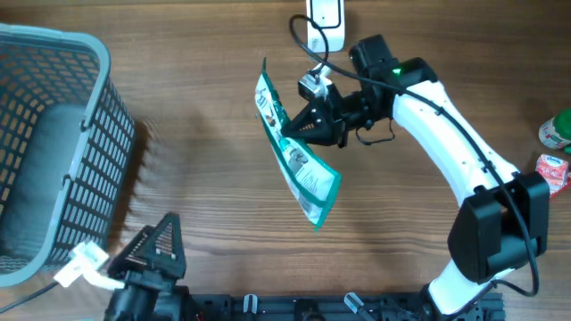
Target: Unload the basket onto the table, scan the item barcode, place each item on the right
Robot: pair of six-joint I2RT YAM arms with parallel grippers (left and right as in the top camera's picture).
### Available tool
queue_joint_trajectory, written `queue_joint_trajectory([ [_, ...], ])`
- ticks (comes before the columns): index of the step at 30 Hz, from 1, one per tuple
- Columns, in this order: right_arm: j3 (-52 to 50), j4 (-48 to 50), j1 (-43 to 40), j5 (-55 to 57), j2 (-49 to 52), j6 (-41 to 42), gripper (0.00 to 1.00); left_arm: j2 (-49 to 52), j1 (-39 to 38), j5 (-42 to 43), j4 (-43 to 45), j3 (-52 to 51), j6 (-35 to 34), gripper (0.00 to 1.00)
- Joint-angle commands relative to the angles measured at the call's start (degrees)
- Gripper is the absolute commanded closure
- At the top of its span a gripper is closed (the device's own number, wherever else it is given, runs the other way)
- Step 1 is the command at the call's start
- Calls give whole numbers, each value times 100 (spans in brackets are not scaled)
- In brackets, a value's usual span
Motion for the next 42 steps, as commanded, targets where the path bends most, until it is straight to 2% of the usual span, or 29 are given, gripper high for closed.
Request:
queue_joint_trajectory([
  [1,-28,48,-111,-369,-13,424,96,-9,-26,1054,872,-844,-1665,0],
  [6,-28,57,-212,-369,-13,577,96,-9,-26,1947,2518,-2245,-3353,0],
  [9,-28,415,-210,-369,-13,962,96,-9,-33,2323,3501,-2879,-3910,0],
  [11,-28,680,-210,-367,-13,1244,96,-9,-109,2323,3908,-3016,-3908,0],
  [14,-28,1172,-210,-367,-13,1779,96,-9,-262,2295,4017,-3202,-3908,0],
  [16,-28,1628,-208,-365,-13,2253,96,-9,-431,2225,4524,-3405,-3910,0],
  [18,-28,1816,-199,-354,-13,2809,96,2,-678,1853,5261,-3604,-3910,0],
  [21,-28,2319,-197,-210,-13,3866,96,210,-1163,1023,5348,-3635,-3910,0],
  [23,-28,3165,-160,-4,-13,4811,96,643,-1683,503,5851,-3635,-3908,0],
  [24,-28,3976,-83,70,-13,5453,96,1062,-2039,125,6341,-3635,-3908,0],
  [27,-28,5539,136,313,-13,6717,96,2297,-2712,-581,7777,-3635,-3912,0],
  [29,-28,5960,216,356,-13,6951,96,3174,-2938,-756,8937,-3633,-4089,0],
  [32,-28,5963,356,354,-13,6996,96,4739,-2983,-986,10754,-3633,-4542,0],
  [34,-28,5963,389,348,-13,6988,96,5370,-2983,-990,11674,-3633,-4572,0],
  [36,-28,5965,393,282,-13,6972,96,6124,-2981,-1108,12832,-3633,-4572,5],
  [39,-28,5989,393,203,-13,6975,96,6857,-2981,-1224,13980,-3633,-4575,22],
  [40,-28,5989,391,181,-13,6977,96,6996,-2983,-1217,14106,-3633,-4684,35],
  [41,-28,5989,376,181,-13,6983,96,7018,-2983,-1193,14102,-3633,-4745,39],
  [42,-28,5987,354,181,-13,6977,96,7014,-2983,-1165,14104,-3633,-4811,53],
])
